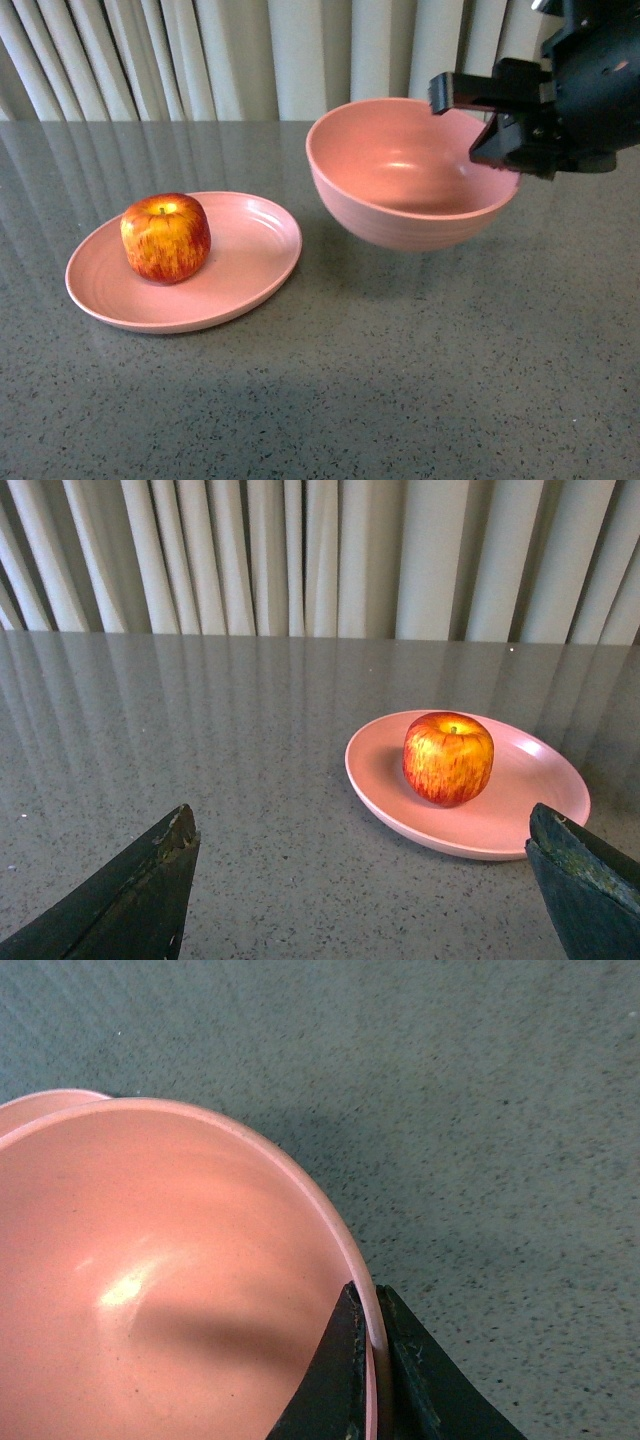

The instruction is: Move apple from plate to bowl

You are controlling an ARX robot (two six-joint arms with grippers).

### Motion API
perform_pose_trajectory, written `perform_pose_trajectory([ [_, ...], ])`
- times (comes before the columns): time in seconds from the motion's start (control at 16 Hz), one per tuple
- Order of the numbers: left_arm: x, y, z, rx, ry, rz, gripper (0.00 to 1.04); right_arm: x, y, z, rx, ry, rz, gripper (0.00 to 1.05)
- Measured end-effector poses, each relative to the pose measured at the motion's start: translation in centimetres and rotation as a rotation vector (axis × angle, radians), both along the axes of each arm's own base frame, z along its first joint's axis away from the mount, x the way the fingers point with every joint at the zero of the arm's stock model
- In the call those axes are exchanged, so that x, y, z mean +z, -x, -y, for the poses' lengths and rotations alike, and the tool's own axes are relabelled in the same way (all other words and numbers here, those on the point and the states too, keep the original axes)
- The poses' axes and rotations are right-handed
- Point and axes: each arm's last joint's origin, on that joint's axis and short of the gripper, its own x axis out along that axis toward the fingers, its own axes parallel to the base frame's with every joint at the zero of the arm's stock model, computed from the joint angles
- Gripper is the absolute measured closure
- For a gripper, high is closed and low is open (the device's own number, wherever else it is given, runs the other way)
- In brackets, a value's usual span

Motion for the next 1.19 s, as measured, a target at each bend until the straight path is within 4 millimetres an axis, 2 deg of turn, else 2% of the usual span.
perform_pose_trajectory([
  [0.12,0.0,0.0,0.0,0.000,0.000,0.000,0.07,-1.6,-0.5,-1.2,0.012,0.013,-0.050,1.02],
  [0.5,0.0,0.0,0.0,0.000,0.000,0.000,0.07,-4.0,-1.1,-1.6,-0.007,0.032,-0.116,1.02],
  [0.94,0.0,0.0,0.0,0.000,0.000,0.000,0.07,-5.5,-1.4,-1.6,-0.032,0.039,-0.154,1.02],
  [1.19,0.0,0.0,0.0,0.000,0.000,0.000,0.07,-5.6,-1.5,-1.6,-0.038,0.033,-0.160,1.02],
])
